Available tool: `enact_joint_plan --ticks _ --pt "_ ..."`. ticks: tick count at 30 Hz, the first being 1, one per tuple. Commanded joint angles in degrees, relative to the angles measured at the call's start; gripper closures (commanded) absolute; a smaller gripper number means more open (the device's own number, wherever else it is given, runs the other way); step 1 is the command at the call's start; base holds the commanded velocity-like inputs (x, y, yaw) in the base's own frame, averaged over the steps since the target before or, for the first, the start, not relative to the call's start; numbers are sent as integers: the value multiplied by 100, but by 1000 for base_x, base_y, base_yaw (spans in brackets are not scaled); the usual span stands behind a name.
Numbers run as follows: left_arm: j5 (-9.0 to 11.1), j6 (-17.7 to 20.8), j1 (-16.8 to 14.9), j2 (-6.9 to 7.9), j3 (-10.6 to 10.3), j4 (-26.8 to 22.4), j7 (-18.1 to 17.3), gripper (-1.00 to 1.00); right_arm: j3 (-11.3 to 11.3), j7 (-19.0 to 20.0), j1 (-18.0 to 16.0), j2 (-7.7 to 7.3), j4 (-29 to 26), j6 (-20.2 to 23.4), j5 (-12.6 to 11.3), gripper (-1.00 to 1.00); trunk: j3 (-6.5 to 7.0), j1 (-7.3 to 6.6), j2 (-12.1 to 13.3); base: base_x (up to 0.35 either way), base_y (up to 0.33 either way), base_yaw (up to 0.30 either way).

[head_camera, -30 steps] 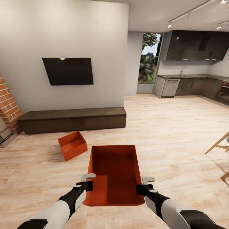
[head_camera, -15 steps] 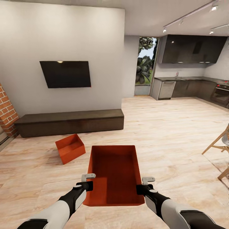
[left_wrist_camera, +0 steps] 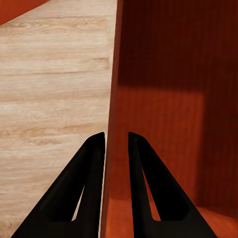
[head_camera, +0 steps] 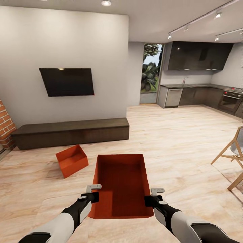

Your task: Move the two storage containers from the living room to the garage. In the garage, place one container on the floor and stack the other container on top of it (either order is fine).

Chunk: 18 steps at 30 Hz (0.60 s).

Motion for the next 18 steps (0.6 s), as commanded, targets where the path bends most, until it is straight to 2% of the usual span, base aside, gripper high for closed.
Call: enact_joint_plan --ticks 1,18 --pt "-95 22 -5 27 115 -66 101 100 4 -45 -6 -17 34 -30 -71 100 -3 3 -11 0 0 -76" --pt "-95 25 -5 27 112 -70 101 100 3 -51 -6 -17 35 -23 -71 100 145 3 -11 0 0 -83"
